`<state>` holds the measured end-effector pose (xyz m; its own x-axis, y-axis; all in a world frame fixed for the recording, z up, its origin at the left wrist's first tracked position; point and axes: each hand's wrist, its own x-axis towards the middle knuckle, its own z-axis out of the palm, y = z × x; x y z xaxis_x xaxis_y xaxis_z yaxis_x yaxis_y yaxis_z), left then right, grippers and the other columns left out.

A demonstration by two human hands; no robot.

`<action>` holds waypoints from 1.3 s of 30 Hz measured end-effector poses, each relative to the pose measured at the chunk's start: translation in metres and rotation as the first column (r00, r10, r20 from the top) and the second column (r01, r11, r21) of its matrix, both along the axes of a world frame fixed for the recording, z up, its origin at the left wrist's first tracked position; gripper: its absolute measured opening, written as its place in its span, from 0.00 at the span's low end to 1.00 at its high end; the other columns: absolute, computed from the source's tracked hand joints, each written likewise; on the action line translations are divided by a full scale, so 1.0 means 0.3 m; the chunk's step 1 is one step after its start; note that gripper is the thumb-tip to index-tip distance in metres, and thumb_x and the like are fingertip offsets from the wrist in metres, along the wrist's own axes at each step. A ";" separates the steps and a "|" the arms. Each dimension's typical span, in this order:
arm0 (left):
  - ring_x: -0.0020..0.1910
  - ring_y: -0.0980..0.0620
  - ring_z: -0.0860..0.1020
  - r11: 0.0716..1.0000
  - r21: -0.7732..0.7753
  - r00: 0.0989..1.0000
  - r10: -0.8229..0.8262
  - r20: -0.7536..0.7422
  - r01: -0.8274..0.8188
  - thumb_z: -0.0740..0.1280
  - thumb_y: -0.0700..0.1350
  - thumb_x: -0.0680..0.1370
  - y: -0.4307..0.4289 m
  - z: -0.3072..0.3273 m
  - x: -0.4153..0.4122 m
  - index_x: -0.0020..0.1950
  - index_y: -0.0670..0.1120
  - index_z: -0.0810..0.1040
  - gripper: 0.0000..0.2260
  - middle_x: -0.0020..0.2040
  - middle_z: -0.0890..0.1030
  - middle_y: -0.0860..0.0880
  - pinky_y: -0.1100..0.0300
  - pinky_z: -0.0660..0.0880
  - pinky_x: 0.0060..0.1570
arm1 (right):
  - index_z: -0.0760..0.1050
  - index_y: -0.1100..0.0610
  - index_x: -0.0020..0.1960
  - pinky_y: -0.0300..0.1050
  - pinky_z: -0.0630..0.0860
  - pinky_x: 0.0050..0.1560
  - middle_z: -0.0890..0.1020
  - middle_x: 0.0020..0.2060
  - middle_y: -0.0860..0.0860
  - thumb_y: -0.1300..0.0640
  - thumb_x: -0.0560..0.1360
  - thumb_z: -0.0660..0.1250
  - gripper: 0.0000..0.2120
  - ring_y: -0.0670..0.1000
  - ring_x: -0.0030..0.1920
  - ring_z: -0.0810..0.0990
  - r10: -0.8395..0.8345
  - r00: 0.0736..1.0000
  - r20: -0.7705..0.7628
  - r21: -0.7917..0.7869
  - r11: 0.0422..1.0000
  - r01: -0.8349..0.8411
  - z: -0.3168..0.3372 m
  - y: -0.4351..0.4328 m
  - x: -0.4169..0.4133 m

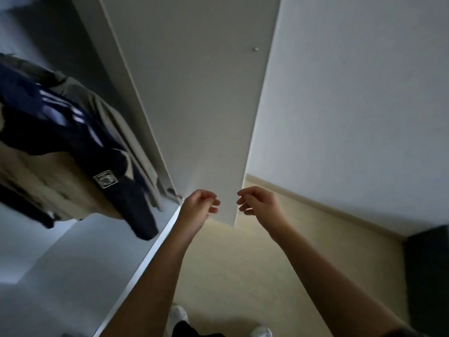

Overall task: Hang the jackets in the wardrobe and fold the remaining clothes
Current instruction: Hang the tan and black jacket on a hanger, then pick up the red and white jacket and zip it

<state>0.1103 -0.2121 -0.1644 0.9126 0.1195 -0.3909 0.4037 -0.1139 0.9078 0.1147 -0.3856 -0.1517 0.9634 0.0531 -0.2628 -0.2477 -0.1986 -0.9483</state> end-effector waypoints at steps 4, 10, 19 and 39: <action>0.40 0.53 0.83 0.983 -0.062 0.982 -0.167 0.089 0.173 0.60 0.38 0.79 -0.408 0.050 -0.038 0.46 0.47 0.78 0.08 0.41 0.85 0.52 0.58 0.75 0.43 | 0.79 0.57 0.45 0.42 0.77 0.40 0.82 0.35 0.50 0.68 0.78 0.59 0.12 0.46 0.34 0.80 -0.260 0.966 -0.009 0.116 0.959 0.259 0.040 -0.375 -0.108; 0.39 0.50 0.82 0.850 -0.108 0.851 -0.495 0.175 0.516 0.59 0.36 0.79 -0.964 0.117 -0.048 0.47 0.43 0.77 0.08 0.42 0.84 0.48 0.59 0.74 0.43 | 0.79 0.58 0.45 0.42 0.77 0.38 0.81 0.34 0.50 0.68 0.78 0.58 0.12 0.48 0.33 0.80 -0.620 0.785 -0.007 0.202 0.768 0.608 0.074 -0.863 -0.239; 0.34 0.54 0.79 0.596 -0.120 0.607 -0.768 0.205 0.794 0.58 0.33 0.79 -1.662 0.078 0.075 0.44 0.43 0.76 0.10 0.39 0.82 0.48 0.66 0.72 0.36 | 0.78 0.60 0.46 0.41 0.76 0.38 0.80 0.34 0.53 0.69 0.78 0.57 0.12 0.48 0.32 0.79 -0.884 0.467 -0.010 0.216 0.454 0.864 0.057 -1.446 -0.302; 0.34 0.56 0.80 0.015 -0.046 0.021 -0.988 0.151 0.999 0.58 0.34 0.80 -3.348 -0.057 0.164 0.44 0.45 0.76 0.11 0.37 0.82 0.51 0.65 0.75 0.37 | 0.78 0.60 0.46 0.37 0.75 0.33 0.80 0.34 0.53 0.69 0.79 0.56 0.13 0.46 0.29 0.77 -0.972 -0.213 -0.097 0.250 -0.231 0.940 -0.130 -2.820 -0.448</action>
<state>0.1594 -1.2164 -0.1814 0.1220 -0.9595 -0.2538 -0.0661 -0.2630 0.9625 -0.0196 -1.2316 -0.1906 -0.0856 -0.9390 -0.3330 0.1173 0.3224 -0.9393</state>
